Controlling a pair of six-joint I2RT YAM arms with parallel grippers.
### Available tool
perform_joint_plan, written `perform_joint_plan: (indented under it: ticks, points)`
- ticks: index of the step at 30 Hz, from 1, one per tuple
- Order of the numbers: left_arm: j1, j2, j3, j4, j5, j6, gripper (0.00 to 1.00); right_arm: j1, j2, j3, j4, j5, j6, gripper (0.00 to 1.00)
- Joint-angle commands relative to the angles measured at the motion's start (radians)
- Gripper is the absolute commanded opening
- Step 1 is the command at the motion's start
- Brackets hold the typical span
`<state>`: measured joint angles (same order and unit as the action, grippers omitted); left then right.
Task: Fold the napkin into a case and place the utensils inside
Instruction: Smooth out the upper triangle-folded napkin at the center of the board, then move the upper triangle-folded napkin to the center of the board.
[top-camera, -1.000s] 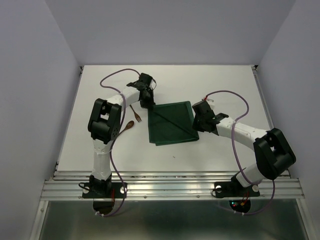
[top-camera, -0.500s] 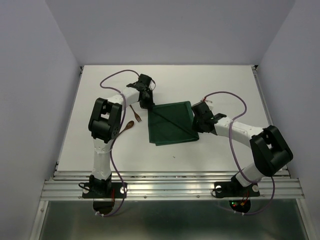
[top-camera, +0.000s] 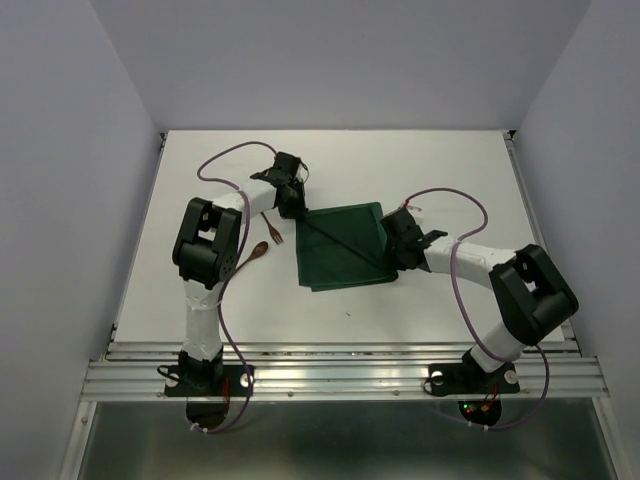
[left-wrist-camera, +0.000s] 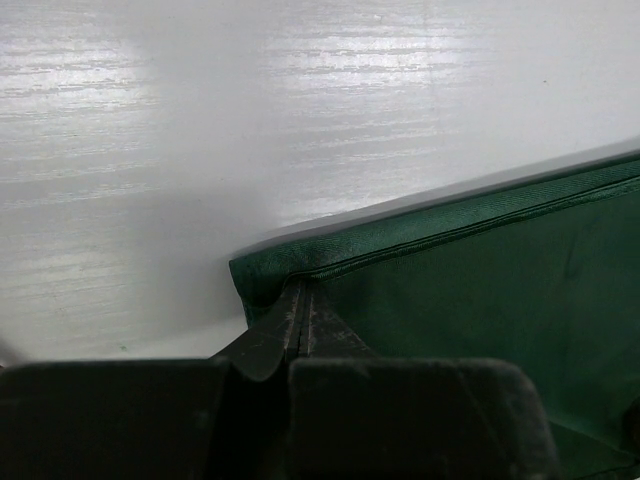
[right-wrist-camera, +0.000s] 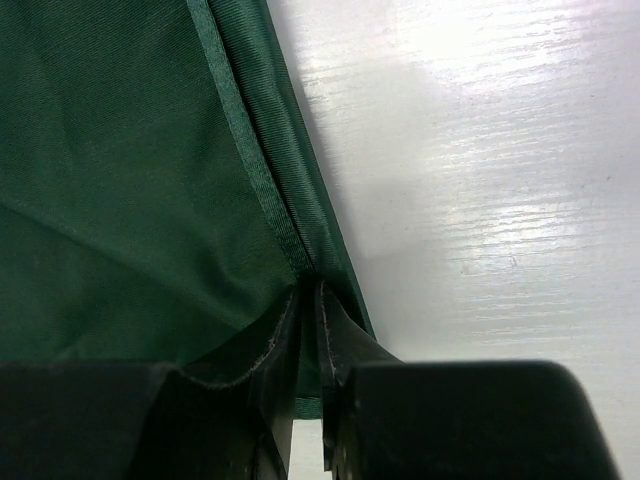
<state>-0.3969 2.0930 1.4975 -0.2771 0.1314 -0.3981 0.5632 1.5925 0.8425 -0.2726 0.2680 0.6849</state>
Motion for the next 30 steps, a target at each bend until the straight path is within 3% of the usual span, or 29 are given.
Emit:
perform_joint_plan:
  ticks: [1, 6, 11, 13, 16, 23, 30]
  points:
    - [0.0, -0.03, -0.034, -0.074, -0.015, 0.013, 0.0, 0.004, -0.02, 0.003, -0.004, 0.051, -0.039, 0.17]
    - [0.0, -0.053, 0.026, -0.106, -0.041, 0.024, 0.0, 0.004, -0.106, 0.033, -0.013, 0.057, -0.053, 0.23]
    - [-0.011, -0.119, 0.087, -0.14, -0.099, 0.031, 0.0, -0.074, -0.135, 0.061, -0.008, 0.014, -0.062, 0.37]
    - [-0.014, -0.139, 0.102, -0.148, -0.113, 0.03, 0.04, -0.123, -0.134, 0.06, 0.012, -0.033, -0.067, 0.38]
    - [-0.022, -0.178, 0.115, -0.157, -0.121, 0.028, 0.16, -0.204, -0.132, 0.044, 0.061, -0.157, -0.074, 0.45]
    - [-0.039, -0.241, 0.132, -0.18, -0.167, 0.028, 0.34, -0.289, -0.105, -0.015, 0.165, -0.504, -0.137, 0.74]
    - [-0.056, -0.245, 0.165, -0.194, -0.15, 0.035, 0.38, -0.289, -0.089, -0.144, 0.265, -0.657, -0.114, 0.78]
